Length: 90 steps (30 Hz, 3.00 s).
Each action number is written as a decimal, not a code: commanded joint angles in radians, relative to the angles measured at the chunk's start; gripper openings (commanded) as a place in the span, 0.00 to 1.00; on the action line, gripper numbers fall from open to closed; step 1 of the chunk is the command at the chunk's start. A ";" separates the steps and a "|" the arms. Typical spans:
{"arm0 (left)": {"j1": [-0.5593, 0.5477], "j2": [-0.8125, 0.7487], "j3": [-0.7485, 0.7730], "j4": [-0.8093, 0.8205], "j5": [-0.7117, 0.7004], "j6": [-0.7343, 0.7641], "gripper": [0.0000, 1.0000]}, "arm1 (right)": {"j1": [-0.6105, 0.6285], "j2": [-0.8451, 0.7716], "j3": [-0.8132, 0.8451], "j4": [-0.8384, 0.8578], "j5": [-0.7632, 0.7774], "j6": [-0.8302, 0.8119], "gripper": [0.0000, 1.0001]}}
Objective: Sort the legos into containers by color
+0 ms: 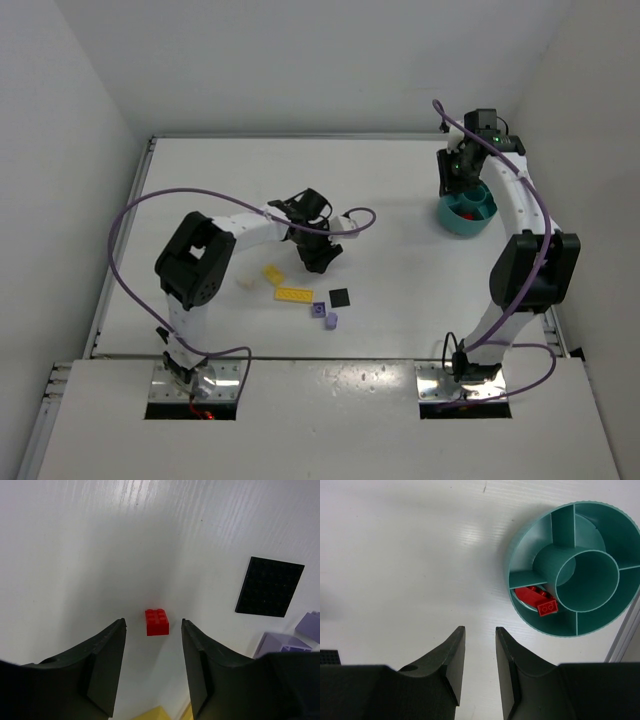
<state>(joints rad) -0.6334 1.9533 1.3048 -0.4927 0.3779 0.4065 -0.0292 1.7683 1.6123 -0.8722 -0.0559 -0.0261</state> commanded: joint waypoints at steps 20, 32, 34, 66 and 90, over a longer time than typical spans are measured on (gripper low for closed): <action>0.018 -0.039 0.053 -0.003 0.097 0.006 0.07 | 0.005 0.016 -0.002 -0.005 -0.141 0.000 0.32; 0.291 -0.400 -0.183 0.576 0.640 -0.440 0.02 | 0.005 0.128 -0.083 -0.037 -1.077 0.074 0.37; 0.291 -0.438 -0.240 0.626 0.641 -0.465 0.02 | 0.015 0.138 -0.135 0.030 -1.184 0.115 0.42; 0.090 -0.321 -0.190 1.007 0.543 -0.741 0.00 | 0.132 0.140 -0.318 0.507 -1.555 0.687 0.57; 0.072 -0.312 -0.188 0.934 0.481 -0.604 0.00 | 0.222 0.092 -0.310 0.562 -1.555 0.766 0.50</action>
<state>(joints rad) -0.5510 1.6478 1.0893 0.4038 0.8753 -0.2398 0.1699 1.9057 1.2797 -0.3523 -1.4712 0.7170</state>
